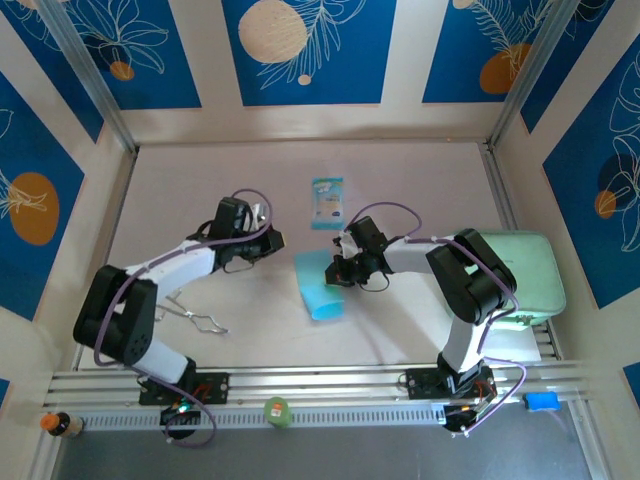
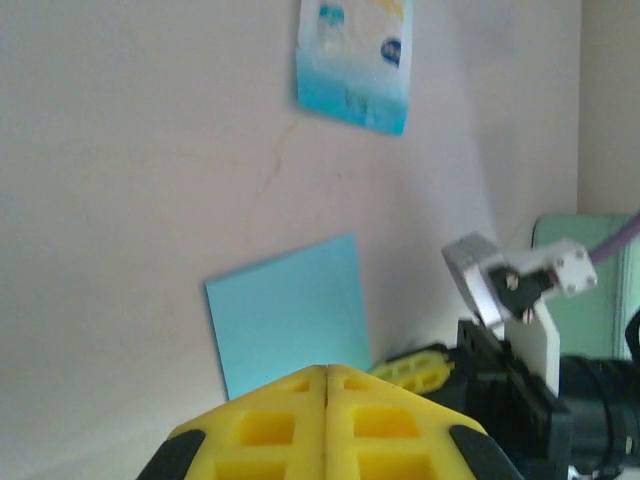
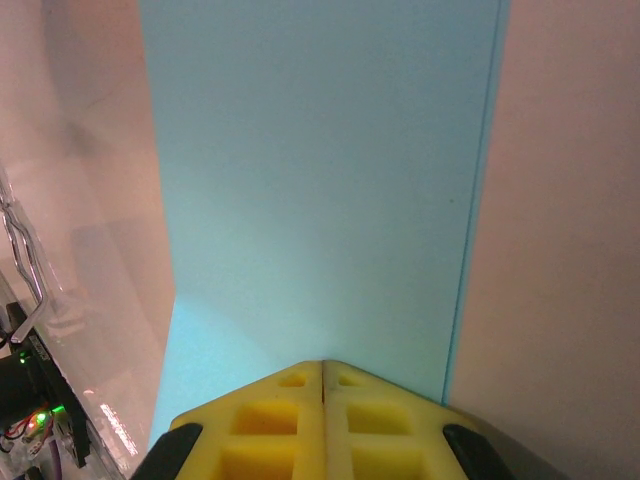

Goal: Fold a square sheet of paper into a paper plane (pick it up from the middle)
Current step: First fold the square sheet of paper in half at the center of the table.

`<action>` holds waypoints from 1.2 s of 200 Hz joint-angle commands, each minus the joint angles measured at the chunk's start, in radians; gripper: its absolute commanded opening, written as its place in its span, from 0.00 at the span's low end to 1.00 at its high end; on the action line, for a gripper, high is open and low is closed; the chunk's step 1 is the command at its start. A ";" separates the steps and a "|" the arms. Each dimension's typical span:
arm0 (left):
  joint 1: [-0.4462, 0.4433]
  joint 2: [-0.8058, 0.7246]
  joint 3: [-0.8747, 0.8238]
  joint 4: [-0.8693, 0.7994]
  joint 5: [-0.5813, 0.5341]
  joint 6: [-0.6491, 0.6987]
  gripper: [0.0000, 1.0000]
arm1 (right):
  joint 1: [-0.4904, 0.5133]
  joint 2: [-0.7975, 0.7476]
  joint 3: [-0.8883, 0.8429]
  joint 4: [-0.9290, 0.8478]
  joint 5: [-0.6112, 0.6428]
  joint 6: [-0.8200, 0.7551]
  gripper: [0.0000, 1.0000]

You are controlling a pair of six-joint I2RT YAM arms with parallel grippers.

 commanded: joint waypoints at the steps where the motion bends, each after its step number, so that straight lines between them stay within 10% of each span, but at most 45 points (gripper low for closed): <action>1: -0.027 -0.047 -0.050 0.036 0.019 -0.050 0.03 | 0.005 0.007 -0.032 -0.093 0.085 0.007 0.00; 240: -0.258 0.121 -0.197 0.332 0.104 -0.238 0.03 | 0.005 -0.004 -0.041 -0.086 0.081 0.005 0.00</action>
